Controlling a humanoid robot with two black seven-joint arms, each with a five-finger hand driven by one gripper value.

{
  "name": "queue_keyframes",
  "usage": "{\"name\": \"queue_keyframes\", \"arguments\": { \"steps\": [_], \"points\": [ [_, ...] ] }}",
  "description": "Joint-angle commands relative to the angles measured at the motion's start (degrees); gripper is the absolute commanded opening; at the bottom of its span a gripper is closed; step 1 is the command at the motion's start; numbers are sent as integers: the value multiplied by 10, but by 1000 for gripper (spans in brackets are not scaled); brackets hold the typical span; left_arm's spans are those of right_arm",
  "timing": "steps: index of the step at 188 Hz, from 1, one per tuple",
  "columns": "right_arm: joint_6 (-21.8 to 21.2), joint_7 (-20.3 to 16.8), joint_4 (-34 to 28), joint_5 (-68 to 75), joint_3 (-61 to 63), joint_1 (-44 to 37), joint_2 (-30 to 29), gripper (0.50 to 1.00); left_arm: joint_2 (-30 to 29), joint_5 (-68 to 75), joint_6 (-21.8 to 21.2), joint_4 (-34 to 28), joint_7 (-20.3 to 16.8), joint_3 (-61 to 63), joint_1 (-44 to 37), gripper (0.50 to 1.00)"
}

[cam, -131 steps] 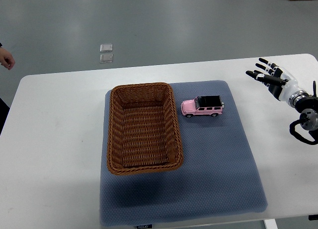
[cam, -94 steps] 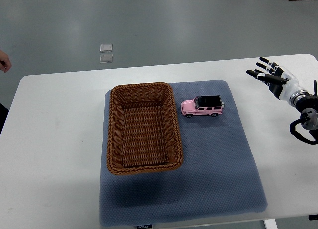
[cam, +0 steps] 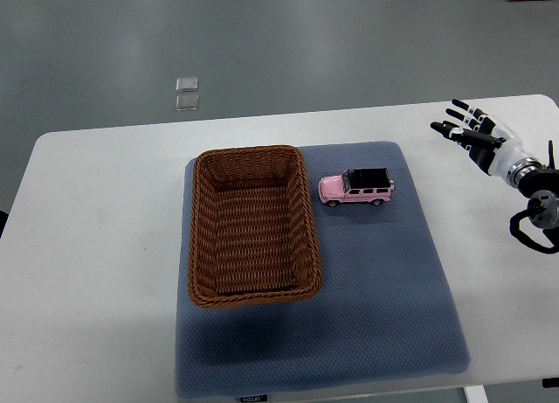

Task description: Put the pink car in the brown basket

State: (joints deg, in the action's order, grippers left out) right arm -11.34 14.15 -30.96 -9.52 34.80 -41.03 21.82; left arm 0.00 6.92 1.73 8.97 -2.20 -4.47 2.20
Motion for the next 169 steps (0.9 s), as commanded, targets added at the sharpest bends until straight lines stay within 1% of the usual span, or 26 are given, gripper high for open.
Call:
{"name": "queue_keyframes", "arguments": {
  "steps": [1, 68, 94, 110, 132, 158, 169],
  "points": [
    [-6, 0, -1, 0, 1, -1, -1, 915, 0, 0, 0, 0, 0, 0, 0, 1000],
    [-3, 1, -2, -1, 1, -16, -7, 915, 0, 0, 0, -1, 0, 1, 0, 1000],
    [-14, 0, -3, -3, -7, -25, -3, 913, 0, 0, -1, -1, 0, 1, 0, 1000],
    [-31, 0, -2, -10, -9, -30, 1, 913, 0, 0, -1, -1, 0, 2, 0, 1000],
    [-44, 0, -3, -46, -10, -41, 0, 913, 0, 0, -1, -1, 0, 2, 1, 1000],
    [-47, 2, -3, -133, -12, -56, -1, 913, 0, 0, -1, -1, 0, 3, 1, 1000],
    [-54, 9, -6, -178, -12, -62, -1, 913, 0, 0, -1, -1, 0, 3, 1, 1000]
  ]
}}
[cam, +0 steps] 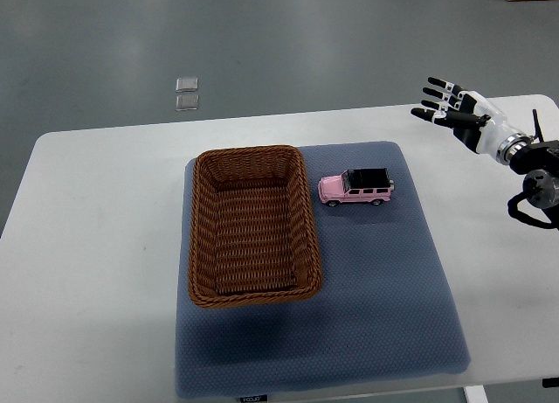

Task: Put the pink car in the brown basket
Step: 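Reach the right hand down over the pink toy car, then close the right hand's fingers around the pink car's roof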

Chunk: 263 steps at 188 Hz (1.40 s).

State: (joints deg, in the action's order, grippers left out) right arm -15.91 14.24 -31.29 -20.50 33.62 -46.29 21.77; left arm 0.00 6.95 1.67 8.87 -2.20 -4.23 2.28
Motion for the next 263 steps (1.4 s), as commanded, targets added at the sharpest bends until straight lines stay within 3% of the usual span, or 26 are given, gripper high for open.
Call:
{"name": "queue_keyframes", "arguments": {
  "steps": [1, 27, 102, 163, 263],
  "points": [
    [-8, 8, -3, -68, 0, -9, -1, 913, 0, 0, 0, 0, 0, 1, 0, 1000],
    [-19, 19, -20, -166, 0, -19, -2, 913, 0, 0, 0, 0, 0, 1, 0, 1000],
    [-19, 58, -148, -500, -51, -60, 16, 913, 0, 0, 0, 0, 0, 2, 0, 1000],
    [-12, 92, -167, -570, -212, -131, 42, 911, 0, 0, 0, 0, 0, 3, 0, 1000],
    [76, 68, -158, -606, -276, -120, 31, 889, 0, 0, 0, 0, 0, 3, 0, 1000]
  ]
}}
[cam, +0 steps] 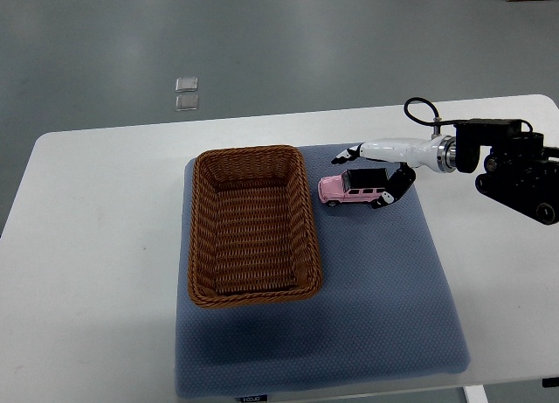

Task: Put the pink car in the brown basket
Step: 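Close the right hand's fingers around the pink car's roof, then lift the pink car and carry it over the wicker basket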

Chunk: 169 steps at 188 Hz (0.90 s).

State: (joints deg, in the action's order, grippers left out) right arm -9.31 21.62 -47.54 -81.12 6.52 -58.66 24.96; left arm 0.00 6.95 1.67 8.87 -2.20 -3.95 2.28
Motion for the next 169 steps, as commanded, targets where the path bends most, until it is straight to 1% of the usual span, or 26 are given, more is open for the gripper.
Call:
{"name": "queue_keyframes", "arguments": {
  "steps": [1, 26, 56, 83, 89, 96, 99, 104, 113, 124, 131, 135, 136, 137, 138, 139, 140, 141, 142, 143, 144, 145, 146, 147, 148, 169],
  "points": [
    [12, -7, 5, -1, -5, 4, -1, 889, 0, 0, 0, 0, 0, 0, 0, 1000],
    [30, -25, 10, 0, -14, 7, -17, 876, 0, 0, 0, 0, 0, 0, 0, 1000],
    [30, -25, 14, 0, -16, 8, -20, 864, 0, 0, 0, 0, 0, -1, 0, 1000],
    [32, -28, 18, 0, -25, 7, -21, 807, 0, 0, 0, 0, 0, -2, 0, 1000],
    [32, -30, 18, 0, -25, 8, -20, 791, 0, 0, 0, 0, 0, -2, 0, 1000],
    [32, -31, 18, -1, -25, 7, -21, 758, 0, 0, 0, -1, 0, -2, 0, 1000],
    [32, -31, 18, 0, -25, 7, -21, 754, 0, 0, 0, -1, 0, -2, 0, 1000],
    [32, -32, 19, 0, -25, 7, -21, 729, 0, 0, 0, -1, 0, -1, 0, 1000],
    [32, -33, 20, 0, -25, 7, -21, 707, 0, 0, 0, -1, 0, -1, 0, 1000],
    [31, -33, 25, 0, -25, 7, -21, 654, 0, 0, 0, 0, 0, -1, 0, 1000],
    [31, -33, 29, 0, -25, 7, -21, 631, 0, 0, 0, 0, 0, -1, 0, 1000],
    [31, -33, 31, 0, -25, 7, -21, 611, 0, 0, 0, 0, 0, -1, 0, 1000],
    [32, -33, 32, -1, -25, 7, -21, 599, 0, 0, 0, 0, 0, -1, 0, 1000],
    [32, -33, 32, -1, -25, 7, -21, 599, 0, 0, 0, 0, 0, -1, 0, 1000],
    [32, -33, 32, 0, -25, 7, -21, 582, 0, 0, 0, 0, 0, -1, 0, 1000],
    [32, -33, 32, 0, -25, 7, -21, 582, 0, 0, 0, 0, 0, -1, 0, 1000],
    [32, -33, 33, 0, -24, 7, -21, 566, 0, 0, 0, 0, 0, -1, 0, 1000],
    [32, -33, 33, 0, -24, 7, -21, 566, 0, 0, 0, 0, 0, -1, 0, 1000],
    [32, -33, 33, 0, -24, 7, -21, 548, 0, 0, 0, 0, 0, -1, 0, 1000],
    [32, -33, 33, 0, -24, 7, -21, 547, 0, 0, 0, 0, 0, -1, 0, 1000],
    [32, -33, 34, 0, -24, 7, -21, 531, 0, 0, 0, 0, 0, -1, 0, 1000],
    [32, -33, 34, 0, -24, 7, -21, 531, 0, 0, 0, 0, 0, -1, 0, 1000],
    [32, -33, 34, 0, -24, 7, -21, 513, 0, 0, 0, 0, 0, -1, 0, 1000],
    [32, -33, 34, 0, -24, 7, -21, 513, 0, 0, 0, 0, 0, -1, 0, 1000],
    [32, -33, 34, 0, -24, 7, -21, 500, 0, 0, 0, 0, 0, -1, 0, 1000],
    [48, -33, 34, 0, -23, 6, -20, 500, 0, 0, 0, 0, 0, -1, 0, 1000]
  ]
}}
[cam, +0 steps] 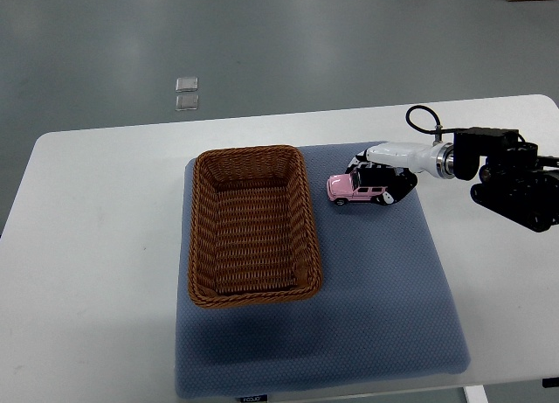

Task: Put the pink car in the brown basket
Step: 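Lift the pink car and carry it over the wicker basket, then lower the pink car into the basket with the right hand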

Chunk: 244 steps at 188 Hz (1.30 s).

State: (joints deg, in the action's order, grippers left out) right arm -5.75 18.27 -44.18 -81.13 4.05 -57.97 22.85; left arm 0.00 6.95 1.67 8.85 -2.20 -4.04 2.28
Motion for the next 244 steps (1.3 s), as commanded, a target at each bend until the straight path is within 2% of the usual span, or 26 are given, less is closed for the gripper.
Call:
{"name": "queue_keyframes", "arguments": {
  "steps": [1, 58, 70, 100, 185, 219, 244],
  "points": [
    [14, 0, 1, 0, 2, -1, 1, 500, 0, 0, 0, 0, 0, 0, 0, 1000],
    [59, 4, -2, 13, 13, -35, 37, 500, 0, 0, 0, -1, 0, 0, 0, 1000],
    [75, 4, -9, 18, 22, -50, 36, 500, 0, 0, 0, -1, 0, 0, 0, 1000],
    [80, 6, -24, 22, 45, -74, 26, 500, 0, 0, 0, -1, 0, 0, 0, 1000],
    [75, 4, -26, 11, 30, -102, -131, 500, 0, 1, 0, -1, -1, -3, -2, 1000],
    [79, 4, -25, 6, -23, -99, -175, 500, 0, 0, 0, -1, -1, -3, -4, 1000],
    [80, 3, -17, 5, -56, -95, -178, 500, 0, 1, 0, -2, -1, -3, -5, 1000]
  ]
}}
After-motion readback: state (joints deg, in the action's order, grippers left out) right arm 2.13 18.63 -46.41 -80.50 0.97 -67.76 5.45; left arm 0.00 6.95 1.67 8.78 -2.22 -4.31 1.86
